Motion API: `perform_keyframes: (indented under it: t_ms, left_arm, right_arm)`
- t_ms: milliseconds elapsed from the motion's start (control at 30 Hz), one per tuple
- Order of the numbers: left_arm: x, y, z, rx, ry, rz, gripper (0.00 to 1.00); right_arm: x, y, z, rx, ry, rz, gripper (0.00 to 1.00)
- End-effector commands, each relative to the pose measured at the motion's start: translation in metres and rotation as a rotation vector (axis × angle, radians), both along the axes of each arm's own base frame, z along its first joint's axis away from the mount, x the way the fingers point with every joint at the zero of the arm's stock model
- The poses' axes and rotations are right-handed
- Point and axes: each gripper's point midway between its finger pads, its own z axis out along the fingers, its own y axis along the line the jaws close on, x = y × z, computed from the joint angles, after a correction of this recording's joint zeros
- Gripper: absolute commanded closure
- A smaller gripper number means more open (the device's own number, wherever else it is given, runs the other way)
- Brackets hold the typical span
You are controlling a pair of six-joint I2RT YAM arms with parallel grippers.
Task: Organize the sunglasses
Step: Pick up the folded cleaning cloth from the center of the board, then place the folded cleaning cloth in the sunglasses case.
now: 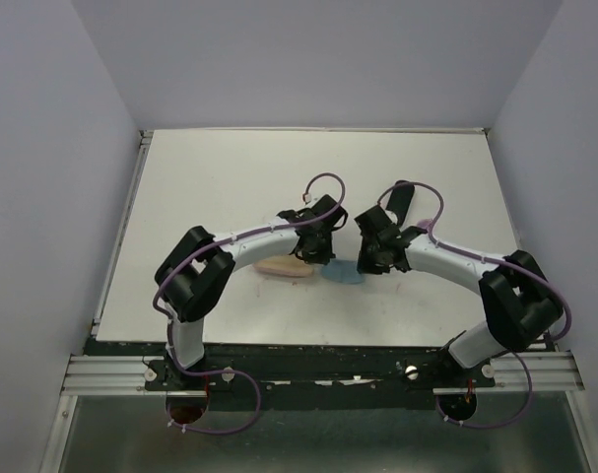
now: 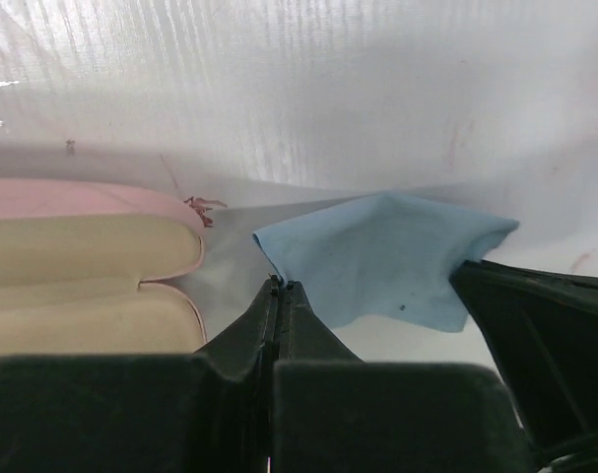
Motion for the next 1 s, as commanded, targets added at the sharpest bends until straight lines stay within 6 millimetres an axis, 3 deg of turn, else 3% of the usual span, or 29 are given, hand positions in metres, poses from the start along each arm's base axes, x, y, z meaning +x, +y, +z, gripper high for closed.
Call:
perform_keyframes:
  t_ms: [0, 233, 533, 733, 967]
  left_arm:
    - [0.005, -0.004, 0.047, -0.096, -0.121, -0.01, 1.0]
    - [0.0, 0.015, 0.069, -0.104, -0.174, 0.027, 1.0]
    - [-0.001, 0.077, 0.072, 0.005, -0.217, 0.14, 1.0]
    - [0.008, 0.118, 0.078, 0.032, -0.261, 0.211, 1.0]
    - [0.019, 0.146, 0.079, 0.089, -0.303, 0.21, 1.0]
  right_arm:
    - [0.007, 0.029, 0.033, 0.134, -0.1, 0.092, 0.99]
    - [0.009, 0.065, 0.066, 0.211, -0.179, 0.165, 0.99]
    - [0.022, 0.124, 0.099, 0.308, -0.311, 0.252, 0.99]
    - [0.037, 0.157, 0.102, 0.347, -0.365, 0.289, 0.99]
    - [0.054, 0.189, 0.106, 0.406, -0.43, 0.363, 0.99]
